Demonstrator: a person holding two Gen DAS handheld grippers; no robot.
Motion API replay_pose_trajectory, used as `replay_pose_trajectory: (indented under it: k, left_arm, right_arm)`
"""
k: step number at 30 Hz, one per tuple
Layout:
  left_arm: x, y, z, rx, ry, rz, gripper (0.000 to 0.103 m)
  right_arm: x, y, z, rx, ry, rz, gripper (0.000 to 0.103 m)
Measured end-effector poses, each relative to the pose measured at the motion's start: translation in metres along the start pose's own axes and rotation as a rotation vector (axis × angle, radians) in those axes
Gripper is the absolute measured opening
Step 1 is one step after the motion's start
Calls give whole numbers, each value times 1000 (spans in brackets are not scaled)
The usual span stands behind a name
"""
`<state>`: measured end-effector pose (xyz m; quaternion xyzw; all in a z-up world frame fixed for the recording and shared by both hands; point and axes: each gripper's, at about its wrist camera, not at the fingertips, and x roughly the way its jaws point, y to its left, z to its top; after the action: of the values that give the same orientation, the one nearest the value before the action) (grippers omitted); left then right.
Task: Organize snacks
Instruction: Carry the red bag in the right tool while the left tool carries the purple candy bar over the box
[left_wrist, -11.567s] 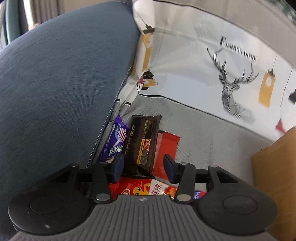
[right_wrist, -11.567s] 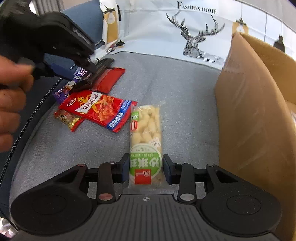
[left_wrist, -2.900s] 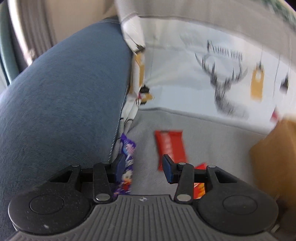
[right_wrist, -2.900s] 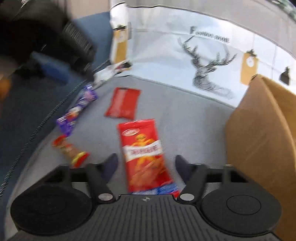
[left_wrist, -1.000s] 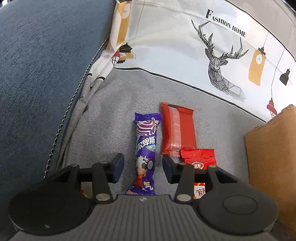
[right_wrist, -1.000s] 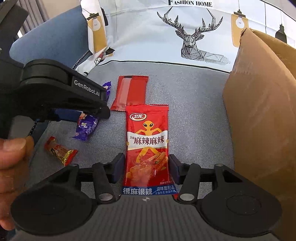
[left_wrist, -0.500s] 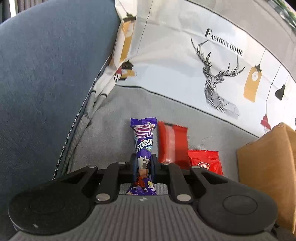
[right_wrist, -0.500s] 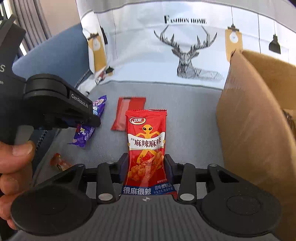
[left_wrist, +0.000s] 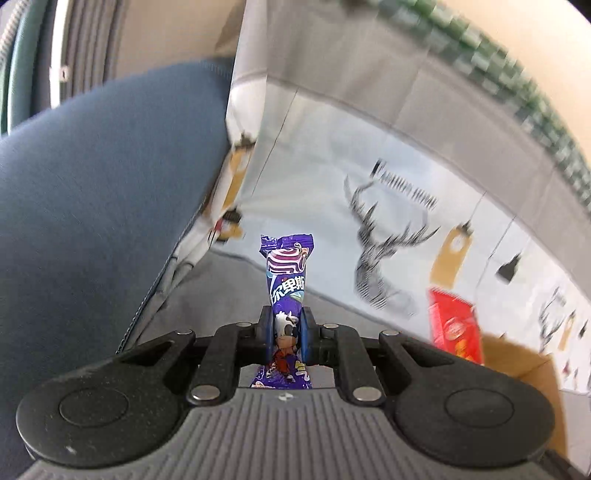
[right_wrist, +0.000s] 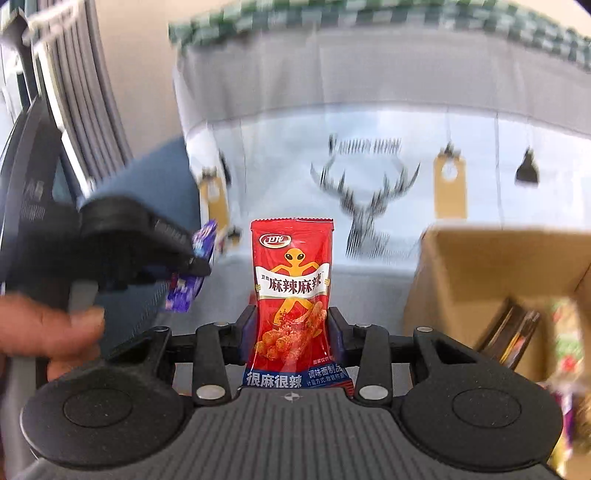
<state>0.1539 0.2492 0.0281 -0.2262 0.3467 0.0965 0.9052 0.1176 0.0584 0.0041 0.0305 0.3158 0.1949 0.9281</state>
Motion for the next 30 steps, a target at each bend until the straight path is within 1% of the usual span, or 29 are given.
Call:
replay_pose_trajectory:
  k: [3,5,7,11,14,17,19,20,21,23,26,30]
  left_arm:
    - [-31,-7,-2,-19,-47,-31,14]
    - [-52,-14,-11,-4,-66,-53,14]
    - [-71,-22,-25,16,-72,-75,14]
    - [-103,-40,-64,28,-60,-133,14]
    - [-120,-59,-99,52,-62,-185,14]
    - [-123,-75,-132,65,-42,-242,14]
    - [-119,-82,-144,51,-21,-283,14]
    - [-119,-86,-148,48,-16,-310,14]
    - [-119,-91,-151,57,-23,-333,14]
    - [-121,-102,-154,98,-59,-351,14]
    - [-123,-113,-158,132,-89,-390,14]
    - [-119,-126,-165,142,-77,-434,14]
  right_arm:
    - [-33,-16,19,35,-69,9,41]
    - [-62,-30,26,43,-125,15,41]
    - [-89,-44,29,41,-158,14,41]
    - [-133,-71,22,14,-201,9,41]
    - [-156,-93,4,-12,-225,-12,41]
    - [-173,-116,-23,-6,-244,-41,41]
    - [-180,-129,-39,2,-240,-50,41]
    - [-183,-132,-41,-9,-246,-60,41]
    - [-187,-135,-43,-27,-268,-70,41]
    - [-195,-141,-48,-61,-311,-77,41]
    - [-199,-154,-53,-109,-311,-130,41]
    - [-206,-176,-56,-94,-317,-173,41]
